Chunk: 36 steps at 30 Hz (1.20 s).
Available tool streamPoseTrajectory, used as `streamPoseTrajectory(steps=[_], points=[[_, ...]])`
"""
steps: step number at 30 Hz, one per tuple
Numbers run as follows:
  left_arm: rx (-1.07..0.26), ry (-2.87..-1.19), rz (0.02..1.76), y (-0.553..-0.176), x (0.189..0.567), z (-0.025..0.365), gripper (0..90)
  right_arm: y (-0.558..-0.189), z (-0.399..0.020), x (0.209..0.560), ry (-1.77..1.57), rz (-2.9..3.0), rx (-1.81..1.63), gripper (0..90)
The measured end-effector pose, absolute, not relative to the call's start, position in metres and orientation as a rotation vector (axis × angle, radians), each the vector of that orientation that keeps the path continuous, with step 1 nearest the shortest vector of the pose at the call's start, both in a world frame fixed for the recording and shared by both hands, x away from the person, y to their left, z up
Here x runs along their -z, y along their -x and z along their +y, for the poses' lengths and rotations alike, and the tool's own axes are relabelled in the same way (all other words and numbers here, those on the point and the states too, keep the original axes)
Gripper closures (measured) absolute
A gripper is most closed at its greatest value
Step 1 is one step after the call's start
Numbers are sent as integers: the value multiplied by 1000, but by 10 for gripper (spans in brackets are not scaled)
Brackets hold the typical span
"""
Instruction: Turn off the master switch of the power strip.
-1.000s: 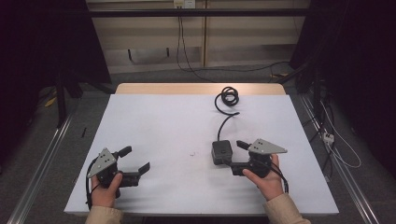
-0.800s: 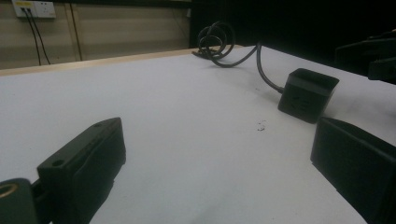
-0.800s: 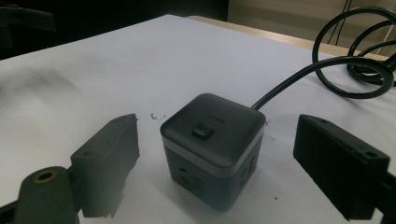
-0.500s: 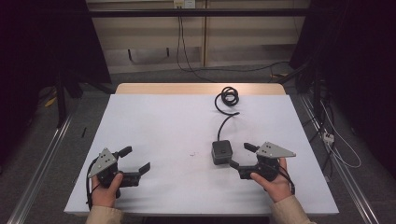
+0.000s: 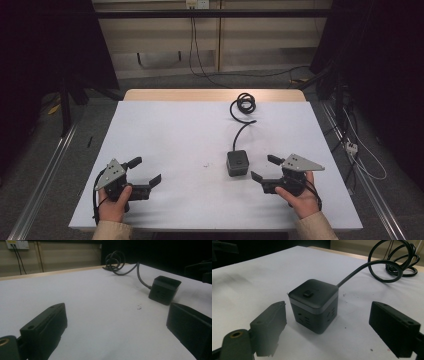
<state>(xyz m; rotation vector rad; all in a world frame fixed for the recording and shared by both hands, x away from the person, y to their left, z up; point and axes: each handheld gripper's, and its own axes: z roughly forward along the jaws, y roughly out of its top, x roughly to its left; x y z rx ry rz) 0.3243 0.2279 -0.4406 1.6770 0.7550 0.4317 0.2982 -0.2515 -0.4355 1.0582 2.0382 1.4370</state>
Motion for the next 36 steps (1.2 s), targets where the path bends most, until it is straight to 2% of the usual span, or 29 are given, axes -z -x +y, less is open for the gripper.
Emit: streamPoseTrajectory(steps=[36], points=[[-431,-1680,754,-325,441,227,28,-283,-275,443,-1104,2034,-1407,145]])
